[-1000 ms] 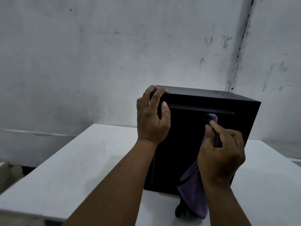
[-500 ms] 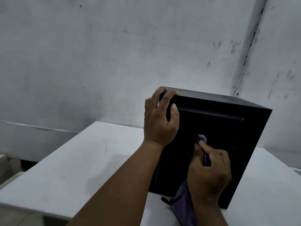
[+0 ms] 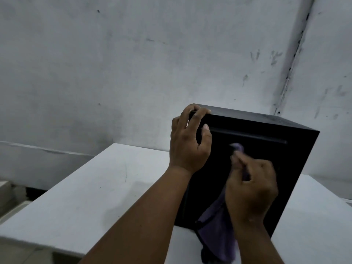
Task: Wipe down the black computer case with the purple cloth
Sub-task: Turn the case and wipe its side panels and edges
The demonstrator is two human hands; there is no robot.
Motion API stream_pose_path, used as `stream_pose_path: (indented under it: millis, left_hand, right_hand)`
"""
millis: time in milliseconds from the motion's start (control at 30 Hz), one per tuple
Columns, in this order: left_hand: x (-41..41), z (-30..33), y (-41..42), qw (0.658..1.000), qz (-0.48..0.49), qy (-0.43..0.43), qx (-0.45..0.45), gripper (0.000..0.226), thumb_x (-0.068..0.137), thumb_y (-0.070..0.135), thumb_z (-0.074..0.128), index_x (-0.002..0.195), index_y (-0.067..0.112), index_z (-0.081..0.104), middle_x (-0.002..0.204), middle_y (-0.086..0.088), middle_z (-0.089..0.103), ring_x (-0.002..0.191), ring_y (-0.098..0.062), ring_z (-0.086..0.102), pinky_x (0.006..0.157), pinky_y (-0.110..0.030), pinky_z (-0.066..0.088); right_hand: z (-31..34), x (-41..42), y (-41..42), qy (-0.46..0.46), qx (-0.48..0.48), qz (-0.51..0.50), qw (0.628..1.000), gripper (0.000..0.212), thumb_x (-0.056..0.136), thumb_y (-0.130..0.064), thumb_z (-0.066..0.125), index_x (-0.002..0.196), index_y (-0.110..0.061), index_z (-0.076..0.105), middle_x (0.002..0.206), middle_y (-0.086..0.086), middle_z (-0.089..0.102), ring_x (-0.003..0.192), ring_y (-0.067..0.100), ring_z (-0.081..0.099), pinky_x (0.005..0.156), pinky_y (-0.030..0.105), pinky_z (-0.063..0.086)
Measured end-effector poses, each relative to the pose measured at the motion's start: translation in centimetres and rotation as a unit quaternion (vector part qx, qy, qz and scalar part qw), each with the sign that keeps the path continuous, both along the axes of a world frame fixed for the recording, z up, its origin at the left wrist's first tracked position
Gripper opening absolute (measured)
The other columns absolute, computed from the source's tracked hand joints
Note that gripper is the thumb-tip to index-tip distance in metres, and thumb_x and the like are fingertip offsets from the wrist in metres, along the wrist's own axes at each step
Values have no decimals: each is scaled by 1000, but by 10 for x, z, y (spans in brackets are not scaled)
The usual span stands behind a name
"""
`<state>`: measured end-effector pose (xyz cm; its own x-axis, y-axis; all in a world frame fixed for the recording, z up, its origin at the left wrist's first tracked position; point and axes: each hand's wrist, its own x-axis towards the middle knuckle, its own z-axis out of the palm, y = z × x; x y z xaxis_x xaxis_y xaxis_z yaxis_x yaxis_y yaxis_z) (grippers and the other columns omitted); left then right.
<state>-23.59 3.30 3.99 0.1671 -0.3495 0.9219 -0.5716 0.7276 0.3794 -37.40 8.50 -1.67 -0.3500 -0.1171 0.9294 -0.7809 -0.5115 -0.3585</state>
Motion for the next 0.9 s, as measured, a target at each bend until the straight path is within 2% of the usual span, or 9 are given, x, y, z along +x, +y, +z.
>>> stream_pose_path:
  millis: [100, 133, 233, 333, 433, 500, 633, 700, 900]
  left_hand:
    - [1, 0, 1, 1000, -2, 0, 2, 37, 95, 23, 50, 130, 23, 62, 136, 9, 53, 118, -20, 52, 101, -34, 44]
    - [1, 0, 1, 1000, -2, 3, 1, 37, 95, 23, 50, 130, 22, 62, 136, 9, 53, 118, -21, 52, 101, -34, 44]
    - [-2, -1, 1, 1000, 0, 10, -2, 37, 95, 24, 48, 129, 22, 62, 136, 7, 54, 118, -22, 52, 101, -33, 43]
    - [-4, -1, 0, 1000, 2, 14, -2, 36, 95, 23, 49, 129, 21, 61, 136, 5, 54, 118, -21, 52, 101, -36, 45]
    - [-2, -1, -1, 1000, 5, 7, 0, 35, 96, 22, 50, 130, 21, 60, 137, 5, 53, 119, -19, 51, 100, -38, 47]
    - [-1, 0, 0, 1000, 6, 2, 0, 35, 96, 21, 51, 130, 21, 61, 137, 5, 54, 119, -18, 51, 101, -39, 47]
    - [-2, 0, 4, 1000, 5, 3, -2, 36, 95, 21, 50, 128, 20, 62, 134, 5, 54, 118, -15, 51, 103, -38, 44]
    - [-3, 1, 3, 1000, 3, 9, -5, 36, 95, 20, 50, 128, 20, 62, 134, 6, 54, 119, -12, 50, 102, -40, 45]
    - [-5, 0, -1, 999, 4, 20, -24, 35, 94, 17, 51, 128, 18, 62, 133, 4, 55, 121, -6, 48, 101, -44, 46]
  right_hand:
    - [15, -11, -5, -75, -27, -30, 996, 12, 95, -10, 75, 104, -3, 79, 88, 16, 62, 78, 16, 55, 80, 12, 40]
    - [17, -11, -6, -76, -29, -30, 996, 12, 94, -9, 75, 104, -3, 79, 88, 17, 61, 78, 17, 55, 81, 9, 39]
    - [10, -6, -3, -17, -14, 0, 1000, 10, 90, -4, 78, 100, 0, 79, 83, 13, 59, 74, 7, 46, 81, -1, 34]
    - [-5, -5, 0, 68, 37, 50, 996, 13, 86, 1, 80, 99, 0, 79, 81, 4, 55, 70, 2, 42, 71, 0, 35]
    - [-7, -8, 3, 109, 54, 63, 991, 13, 86, -1, 80, 99, -1, 79, 82, 1, 54, 69, 3, 43, 67, 1, 37]
    - [0, -12, 2, 87, 37, 48, 994, 11, 88, -3, 79, 99, -2, 80, 81, 3, 55, 69, 5, 44, 68, 1, 36]
    - [20, -21, -2, -21, -10, 1, 1000, 12, 92, -6, 77, 103, -1, 79, 84, 11, 59, 75, 2, 42, 76, -1, 35]
    - [23, -23, -2, -35, -9, 0, 999, 13, 92, -6, 76, 103, 0, 79, 85, 12, 60, 75, 2, 42, 77, -2, 35]
    - [1, -18, 5, 92, 56, 69, 992, 11, 87, -5, 78, 98, -4, 80, 81, 0, 54, 66, 8, 47, 67, 1, 37]
